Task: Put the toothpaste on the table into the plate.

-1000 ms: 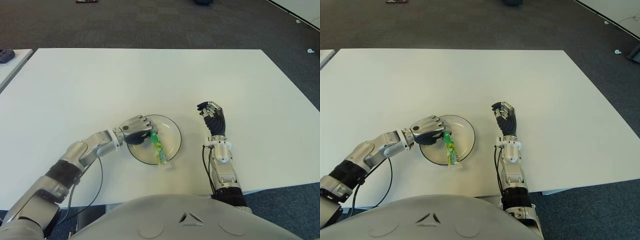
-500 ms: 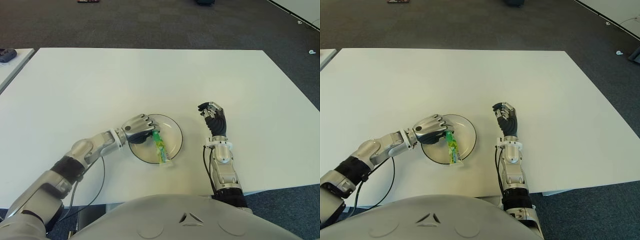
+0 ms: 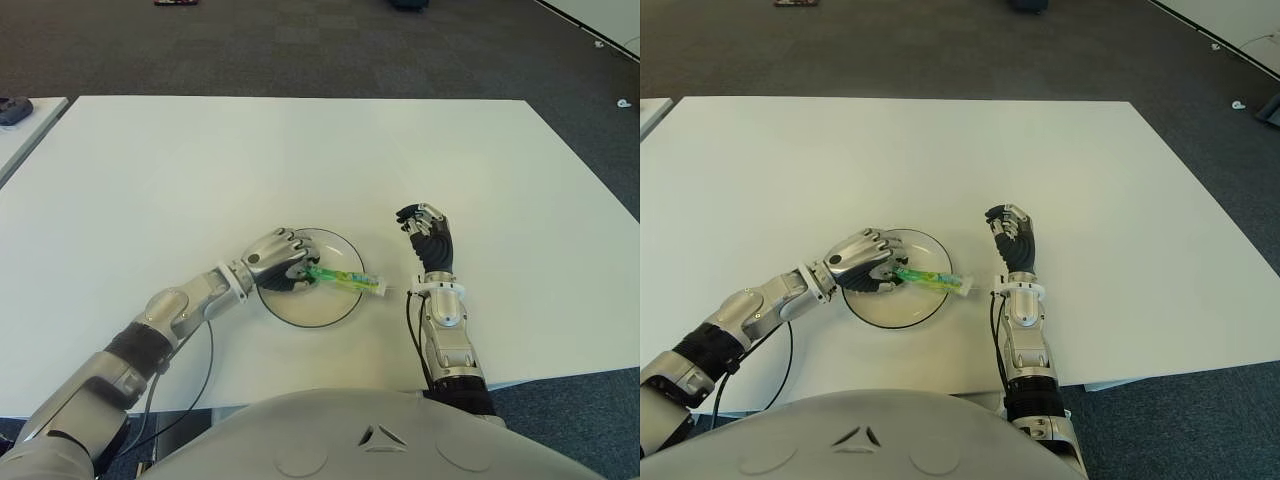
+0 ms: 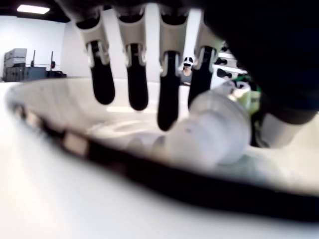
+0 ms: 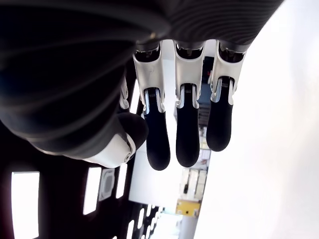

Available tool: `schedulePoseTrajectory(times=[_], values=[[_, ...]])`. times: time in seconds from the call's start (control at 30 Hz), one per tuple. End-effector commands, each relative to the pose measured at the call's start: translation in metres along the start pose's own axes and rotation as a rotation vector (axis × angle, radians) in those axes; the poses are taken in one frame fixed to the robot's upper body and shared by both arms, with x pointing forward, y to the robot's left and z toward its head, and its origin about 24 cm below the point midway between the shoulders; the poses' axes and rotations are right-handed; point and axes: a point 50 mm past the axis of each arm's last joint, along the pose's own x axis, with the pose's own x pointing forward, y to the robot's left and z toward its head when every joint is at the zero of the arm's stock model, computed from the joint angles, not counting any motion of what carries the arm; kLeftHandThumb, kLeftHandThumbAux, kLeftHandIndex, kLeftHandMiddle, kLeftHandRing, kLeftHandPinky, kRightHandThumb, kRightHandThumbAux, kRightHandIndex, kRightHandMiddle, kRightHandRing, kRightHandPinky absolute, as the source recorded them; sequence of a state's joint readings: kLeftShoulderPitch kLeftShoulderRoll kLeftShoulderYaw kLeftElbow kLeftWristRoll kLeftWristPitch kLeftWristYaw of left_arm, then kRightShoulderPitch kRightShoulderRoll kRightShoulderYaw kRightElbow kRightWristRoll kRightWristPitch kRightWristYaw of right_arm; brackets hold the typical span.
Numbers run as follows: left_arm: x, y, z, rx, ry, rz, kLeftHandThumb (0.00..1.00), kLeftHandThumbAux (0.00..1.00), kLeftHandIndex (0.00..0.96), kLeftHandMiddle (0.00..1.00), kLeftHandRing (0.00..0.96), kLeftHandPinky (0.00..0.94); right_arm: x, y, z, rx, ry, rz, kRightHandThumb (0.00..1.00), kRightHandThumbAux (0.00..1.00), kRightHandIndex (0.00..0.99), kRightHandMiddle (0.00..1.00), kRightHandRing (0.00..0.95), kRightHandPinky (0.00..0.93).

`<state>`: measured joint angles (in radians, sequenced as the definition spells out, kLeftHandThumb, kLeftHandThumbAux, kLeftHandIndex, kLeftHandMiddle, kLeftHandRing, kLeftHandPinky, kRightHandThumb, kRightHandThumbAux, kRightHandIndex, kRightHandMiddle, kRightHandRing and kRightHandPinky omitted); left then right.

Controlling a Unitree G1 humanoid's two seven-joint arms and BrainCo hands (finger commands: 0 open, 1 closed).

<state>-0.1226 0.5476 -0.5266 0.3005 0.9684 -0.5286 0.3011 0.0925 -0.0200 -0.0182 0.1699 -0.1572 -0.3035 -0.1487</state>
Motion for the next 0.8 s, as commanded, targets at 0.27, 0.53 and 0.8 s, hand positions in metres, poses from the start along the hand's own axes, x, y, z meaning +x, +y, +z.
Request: schedulePoseTrajectory(times=[0.27,0.53,0.8], values=[[-0.002,0.002,0.0,0.031,0.03,0.111,0.132,0.432,0.0,0.001,0.002,0.003,0.001,0.0,-0.003,-0.011,0.021,0.005,0.705,0.732,0.429,0.467,0.448,0.459],[-0.001,0.004,0.0,0.034,0.011,0.179,0.137,0.411,0.0,0.0,0.0,0.0,0.001,0.001,-0.003,-0.015,0.014,0.009,0.704,0.732,0.428,0.467,0.447,0.446],[0.002,0.01,-0.002,0.02,0.011,0.205,0.137,0.4,0.0,0.0,0.0,0.0,0.001,0.001,-0.003,-0.015,0.004,0.011,0.703,0.732,0.428,0.458,0.439,0.46]])
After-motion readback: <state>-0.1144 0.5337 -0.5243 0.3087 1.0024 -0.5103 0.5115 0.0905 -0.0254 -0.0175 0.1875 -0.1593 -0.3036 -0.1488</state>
